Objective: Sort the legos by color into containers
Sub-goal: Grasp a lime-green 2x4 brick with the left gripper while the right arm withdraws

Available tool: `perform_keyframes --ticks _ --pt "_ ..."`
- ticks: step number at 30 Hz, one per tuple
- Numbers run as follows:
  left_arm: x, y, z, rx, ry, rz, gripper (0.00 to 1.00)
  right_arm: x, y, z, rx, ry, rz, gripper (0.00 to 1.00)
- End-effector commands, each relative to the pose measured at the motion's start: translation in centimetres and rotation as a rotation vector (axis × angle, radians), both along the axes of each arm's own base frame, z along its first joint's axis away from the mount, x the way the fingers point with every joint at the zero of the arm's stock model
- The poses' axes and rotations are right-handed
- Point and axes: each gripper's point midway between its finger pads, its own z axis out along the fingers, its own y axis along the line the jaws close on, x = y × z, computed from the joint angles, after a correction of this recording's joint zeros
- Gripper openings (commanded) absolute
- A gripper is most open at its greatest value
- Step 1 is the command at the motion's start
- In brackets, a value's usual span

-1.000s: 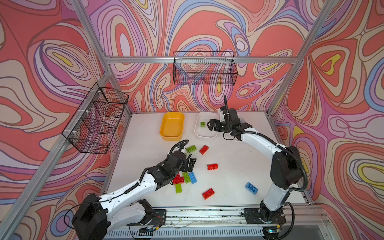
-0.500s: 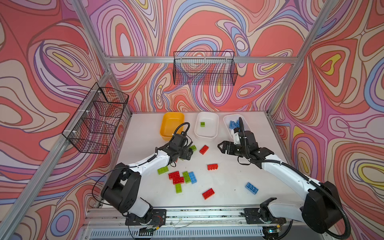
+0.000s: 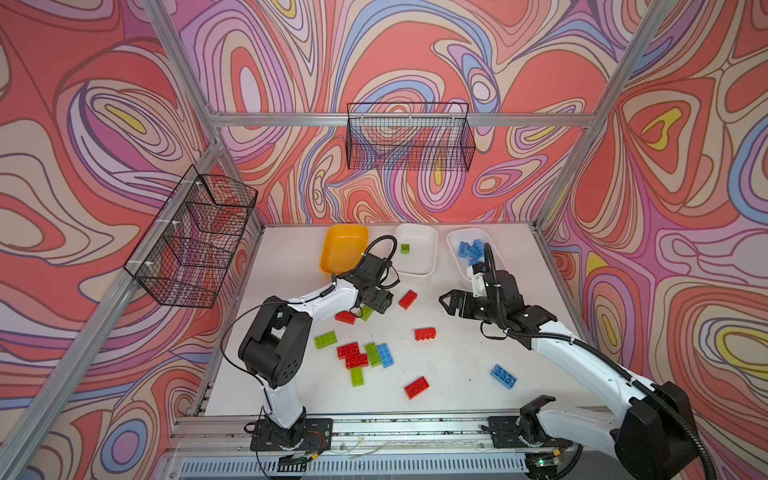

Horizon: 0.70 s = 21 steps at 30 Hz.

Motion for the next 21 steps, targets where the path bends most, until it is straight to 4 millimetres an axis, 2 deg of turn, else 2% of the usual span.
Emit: perform_keyframes --ticks 1,4,14,21 --pt "-0.6 0.6 -1.3 0.072 0.065 -0.044 0.80 -0.4 -0.4 -0.2 -0.016 -0.002 -0.006 0.98" --pt "-0.1 0.4 -1.8 0.085 0.073 -0.052 0.73 -0.4 -0.5 -0.1 -0.026 -0.006 -0.009 0.98" --pt "1.1 -0.8 -2.9 0.094 0.120 -0.084 0.66 -0.3 -0.7 0.3 -0.025 -0.018 -0.021 0.98" --pt "0.7 -0.6 -3.9 0.129 0.187 -0.091 0.50 -0.1 -0.8 0.4 -0.020 -0.034 -0.031 0.98"
